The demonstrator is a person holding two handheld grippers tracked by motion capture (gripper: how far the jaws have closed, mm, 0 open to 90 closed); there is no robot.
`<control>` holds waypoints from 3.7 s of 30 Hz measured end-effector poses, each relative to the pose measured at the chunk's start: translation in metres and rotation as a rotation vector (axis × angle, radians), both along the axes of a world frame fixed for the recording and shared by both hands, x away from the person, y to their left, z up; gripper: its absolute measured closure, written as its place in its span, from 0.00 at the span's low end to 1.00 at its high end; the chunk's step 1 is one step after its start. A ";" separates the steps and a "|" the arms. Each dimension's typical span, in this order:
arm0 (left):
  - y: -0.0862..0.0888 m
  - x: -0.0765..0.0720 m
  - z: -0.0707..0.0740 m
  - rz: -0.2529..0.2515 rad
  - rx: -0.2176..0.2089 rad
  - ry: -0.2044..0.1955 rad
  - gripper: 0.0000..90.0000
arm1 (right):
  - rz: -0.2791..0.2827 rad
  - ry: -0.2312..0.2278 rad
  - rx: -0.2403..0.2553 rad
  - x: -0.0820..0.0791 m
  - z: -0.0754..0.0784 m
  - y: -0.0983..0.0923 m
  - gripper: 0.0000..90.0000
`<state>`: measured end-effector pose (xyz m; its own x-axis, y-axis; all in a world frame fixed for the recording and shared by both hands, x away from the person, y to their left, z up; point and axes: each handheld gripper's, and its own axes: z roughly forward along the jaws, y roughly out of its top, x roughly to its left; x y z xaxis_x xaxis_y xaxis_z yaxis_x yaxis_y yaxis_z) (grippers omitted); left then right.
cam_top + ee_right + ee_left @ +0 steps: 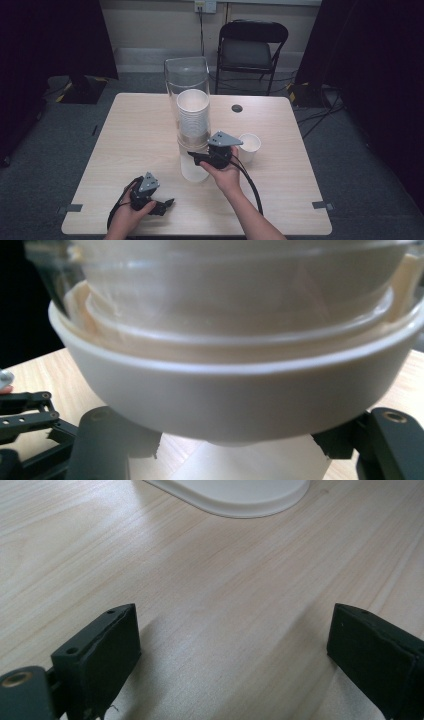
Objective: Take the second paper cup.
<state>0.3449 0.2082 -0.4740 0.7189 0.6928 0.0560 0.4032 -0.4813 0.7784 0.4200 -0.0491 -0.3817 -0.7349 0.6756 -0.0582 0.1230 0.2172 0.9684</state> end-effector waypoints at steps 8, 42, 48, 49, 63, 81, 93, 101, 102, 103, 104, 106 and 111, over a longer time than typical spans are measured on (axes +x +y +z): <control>0.000 0.000 0.000 0.003 0.004 -0.004 0.07 | 0.014 -0.023 0.021 0.000 -0.007 -0.001 0.38; 0.000 0.001 0.000 -0.006 -0.001 0.003 0.06 | 0.024 -0.084 0.088 0.001 -0.004 -0.001 0.23; 0.000 0.001 0.000 -0.007 0.001 0.006 0.06 | 0.013 -0.110 0.082 0.005 -0.007 0.004 0.34; 0.000 0.001 0.000 -0.008 0.002 0.005 0.06 | 0.018 -0.114 0.087 0.005 -0.008 0.003 0.35; 0.000 0.001 0.000 -0.007 0.002 0.005 0.06 | -0.004 -0.065 -0.068 0.006 -0.032 0.003 0.39; 0.000 0.001 0.000 -0.006 0.002 0.004 0.05 | -0.006 -0.086 0.055 0.002 -0.021 0.002 0.26; 0.000 0.001 0.000 -0.008 0.006 0.004 0.05 | 0.018 -0.104 0.042 0.002 -0.026 0.000 0.35; 0.000 0.000 0.000 -0.003 0.006 0.000 0.05 | 0.029 -0.089 0.018 0.004 -0.023 -0.001 0.35; 0.000 0.000 0.000 -0.003 0.006 0.000 0.05 | 0.028 -0.089 0.021 0.004 -0.023 0.000 0.35; 0.000 0.000 0.000 -0.003 0.006 0.000 0.06 | 0.028 -0.089 0.021 0.004 -0.023 0.000 0.35; 0.000 0.000 0.000 -0.002 0.006 0.000 0.05 | 0.030 -0.091 0.027 0.004 -0.024 -0.001 0.35; 0.000 0.000 0.000 -0.002 0.005 0.000 0.05 | 0.029 -0.090 0.025 0.005 -0.024 -0.001 0.35; 0.000 0.000 0.000 -0.002 0.006 0.000 0.05 | 0.029 -0.086 0.023 0.004 -0.025 -0.002 0.35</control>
